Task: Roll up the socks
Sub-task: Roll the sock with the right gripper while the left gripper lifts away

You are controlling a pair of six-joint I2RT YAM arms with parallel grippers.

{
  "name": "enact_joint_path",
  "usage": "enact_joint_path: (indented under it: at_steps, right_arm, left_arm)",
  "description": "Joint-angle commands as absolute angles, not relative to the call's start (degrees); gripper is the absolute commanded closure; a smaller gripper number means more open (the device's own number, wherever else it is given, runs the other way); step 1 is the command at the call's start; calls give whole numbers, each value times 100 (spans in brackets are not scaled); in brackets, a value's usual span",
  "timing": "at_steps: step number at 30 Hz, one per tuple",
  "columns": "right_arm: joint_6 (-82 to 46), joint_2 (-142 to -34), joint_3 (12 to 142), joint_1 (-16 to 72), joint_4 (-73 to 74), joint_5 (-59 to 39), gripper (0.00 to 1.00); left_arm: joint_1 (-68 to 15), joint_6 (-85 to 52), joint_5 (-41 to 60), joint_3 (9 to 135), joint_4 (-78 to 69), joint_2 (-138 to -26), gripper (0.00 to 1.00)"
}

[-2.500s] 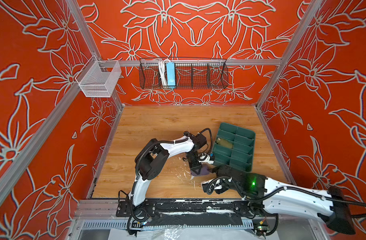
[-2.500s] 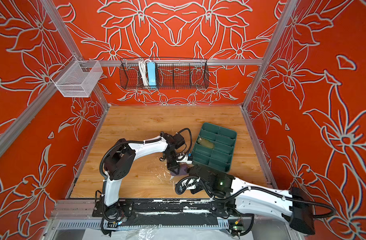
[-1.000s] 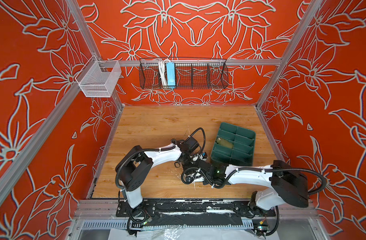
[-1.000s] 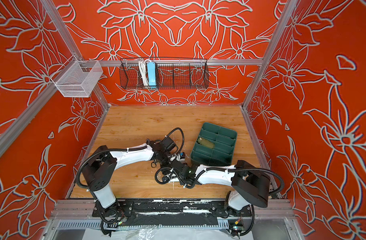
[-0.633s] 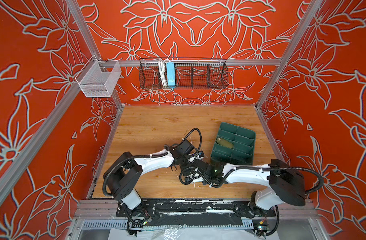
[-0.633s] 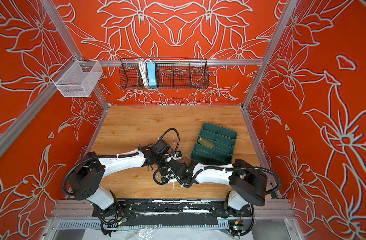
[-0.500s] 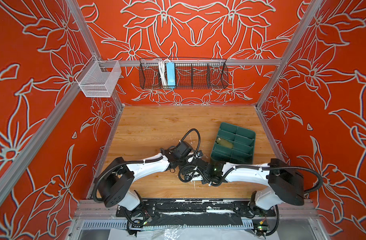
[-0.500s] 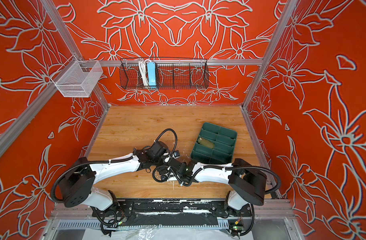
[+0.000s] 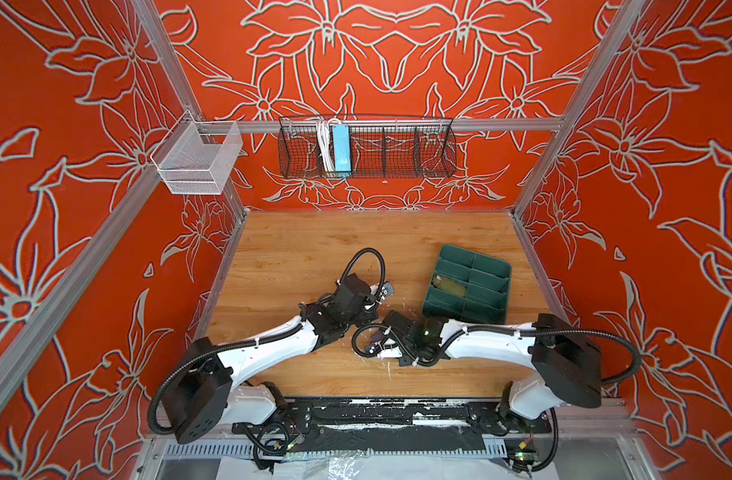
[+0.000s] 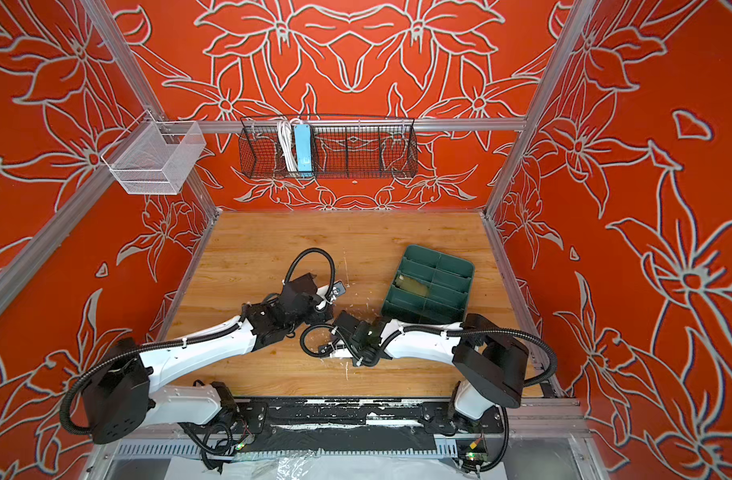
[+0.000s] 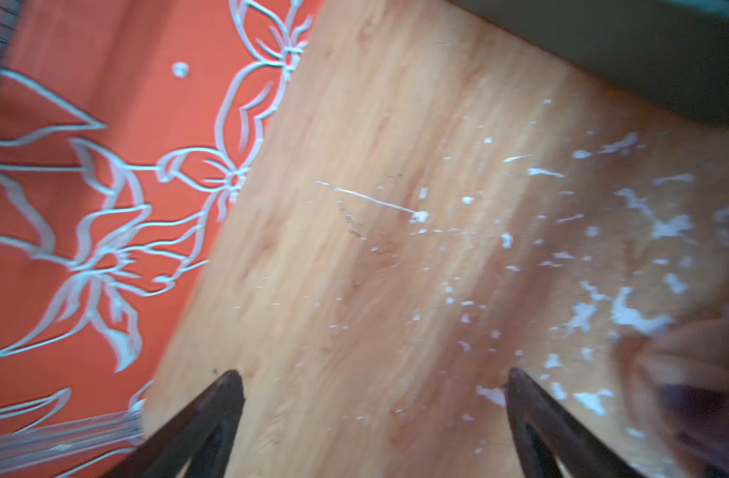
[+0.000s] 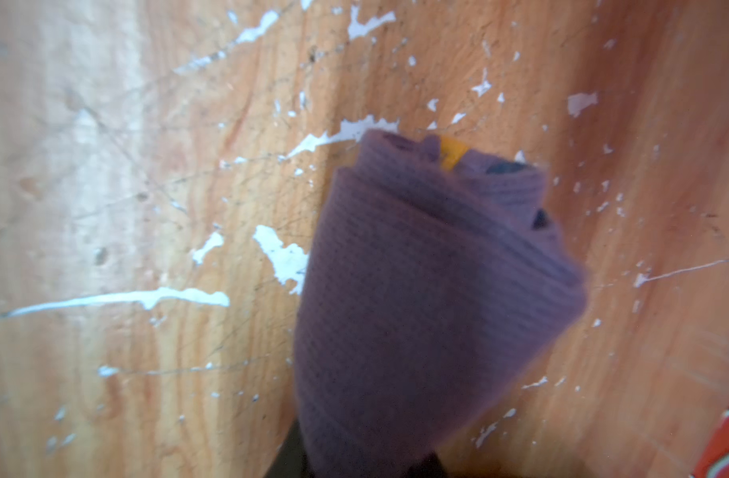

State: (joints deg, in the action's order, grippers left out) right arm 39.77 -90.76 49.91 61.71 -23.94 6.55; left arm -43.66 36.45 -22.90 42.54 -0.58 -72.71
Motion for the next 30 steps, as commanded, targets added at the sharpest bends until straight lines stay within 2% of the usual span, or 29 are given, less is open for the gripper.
enact_joint_path:
  at_steps: [1, 4, 7, 9, 11, 14, 16, 20, 23, 30]
  right_arm:
    - [3772, -9501, 5163, 6138, -3584, -193, 100]
    - [3634, -9907, 5555, 6091, -4120, -455, 100]
    - [3515, -10198, 5864, 6048, -4393, -691, 100]
    - [3440, -10352, 6025, 5992, -4528, -842, 100]
    - [3344, -10520, 6232, 5932, -4696, -982, 100]
    - [3258, -10748, 6570, 5822, -4907, -1298, 100]
    - [3227, -10871, 6738, 5743, -4980, -1485, 100]
    - [3191, -11197, 7059, 5639, -5221, -1581, 100]
    - [3147, -11307, 7145, 5592, -5265, -1606, 100]
    - [3107, -11328, 7066, 5485, -5130, -1876, 100]
  left_arm:
    - [-4324, 4301, -3181, 4146, -742, -6629, 2]
    - [-4302, 4910, -3394, 4053, -1063, -5740, 2]
    - [-4272, 4987, -2863, 4169, -700, -4614, 2]
    - [-4271, 4831, -1766, 4495, 371, -3993, 2]
    - [-4276, 4811, -193, 4777, 1412, -3546, 1]
    - [-4333, 5159, 1267, 4832, 2398, -3503, 1]
    - [-4500, 5309, 1135, 4825, 2801, -3781, 1]
    - [-5483, 6155, -360, 4327, 2773, -4368, 0]
    - [-6074, 6536, -1033, 3821, 2475, -4670, 0]
    - [-6907, 6188, -1845, 3009, 1836, -4997, 0]
